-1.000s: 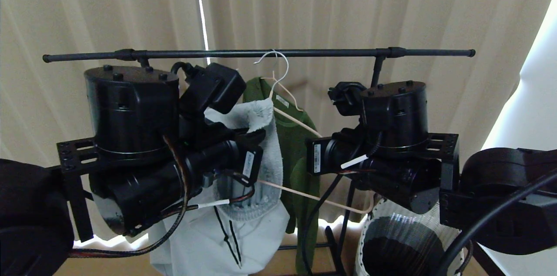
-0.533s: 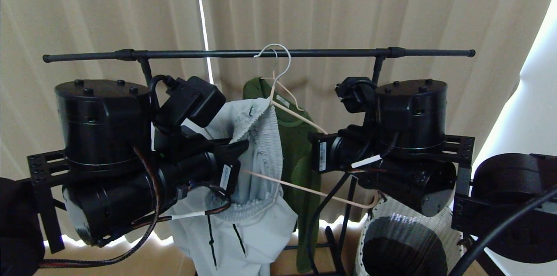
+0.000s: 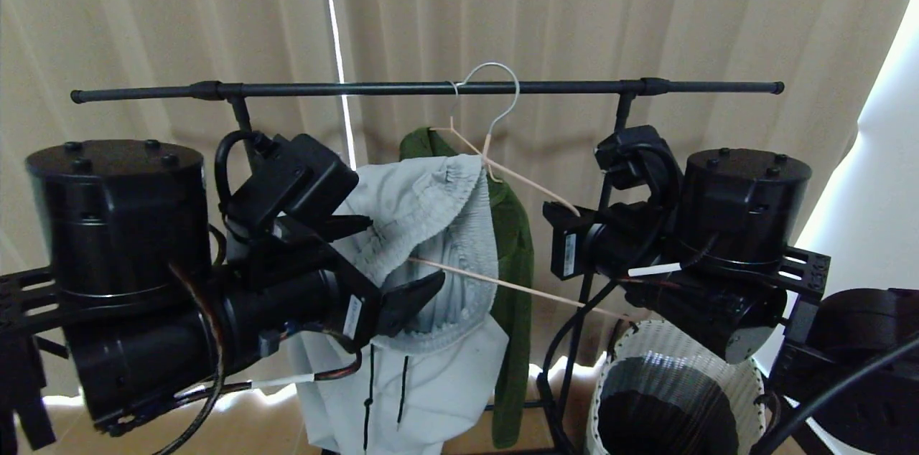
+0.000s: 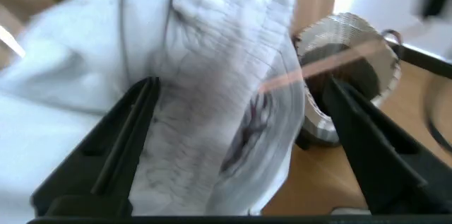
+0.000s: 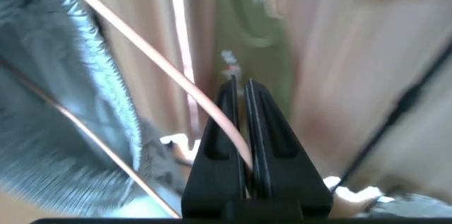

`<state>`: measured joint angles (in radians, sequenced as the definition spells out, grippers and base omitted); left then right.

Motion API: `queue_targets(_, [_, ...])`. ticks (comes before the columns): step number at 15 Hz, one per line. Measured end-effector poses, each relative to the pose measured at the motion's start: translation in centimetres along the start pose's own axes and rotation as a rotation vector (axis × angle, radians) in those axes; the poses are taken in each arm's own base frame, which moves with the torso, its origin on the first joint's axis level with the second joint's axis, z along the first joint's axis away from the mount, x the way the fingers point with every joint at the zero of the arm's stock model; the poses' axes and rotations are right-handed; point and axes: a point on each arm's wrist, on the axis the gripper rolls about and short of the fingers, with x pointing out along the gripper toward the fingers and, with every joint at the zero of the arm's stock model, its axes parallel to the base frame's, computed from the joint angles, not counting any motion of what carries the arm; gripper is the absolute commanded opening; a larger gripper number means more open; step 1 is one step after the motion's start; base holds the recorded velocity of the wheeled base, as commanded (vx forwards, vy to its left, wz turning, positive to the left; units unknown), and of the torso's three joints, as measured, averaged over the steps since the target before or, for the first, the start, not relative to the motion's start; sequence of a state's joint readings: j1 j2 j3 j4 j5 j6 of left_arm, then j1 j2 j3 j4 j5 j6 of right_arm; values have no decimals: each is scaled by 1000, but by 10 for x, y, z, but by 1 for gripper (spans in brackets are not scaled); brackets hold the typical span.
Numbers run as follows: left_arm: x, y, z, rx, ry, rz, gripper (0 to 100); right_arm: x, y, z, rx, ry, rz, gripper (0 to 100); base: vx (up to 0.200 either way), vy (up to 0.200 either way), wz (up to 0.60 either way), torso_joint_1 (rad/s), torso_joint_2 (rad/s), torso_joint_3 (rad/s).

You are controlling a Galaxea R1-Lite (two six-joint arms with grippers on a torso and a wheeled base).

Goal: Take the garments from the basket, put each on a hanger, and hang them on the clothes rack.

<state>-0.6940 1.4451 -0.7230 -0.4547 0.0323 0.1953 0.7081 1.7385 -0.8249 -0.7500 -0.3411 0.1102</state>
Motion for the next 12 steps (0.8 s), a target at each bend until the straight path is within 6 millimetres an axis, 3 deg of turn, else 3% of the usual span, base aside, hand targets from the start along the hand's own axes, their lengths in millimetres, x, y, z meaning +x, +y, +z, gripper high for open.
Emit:
queue_targets(3, [-23,0,-1,57,-42,-28,100,-7,-15,-4,-28,12,-27,0,0,0,0,0,0,0])
queue_targets(6, [-38,5,12,121,-159,8,100,-23,-22,-11,-69,37,8,0,0,0,0,0,0,0])
queue_targets(9, [-37,12,11,280,-155,56,100,-34,-25,-13,-72,38,60,0,0,0,0,0,0,0])
queue_targets(12, [-21,13,3,355,-100,51,100,-37,-23,-12,-102,5,108,0,0,0,0,0,0,0])
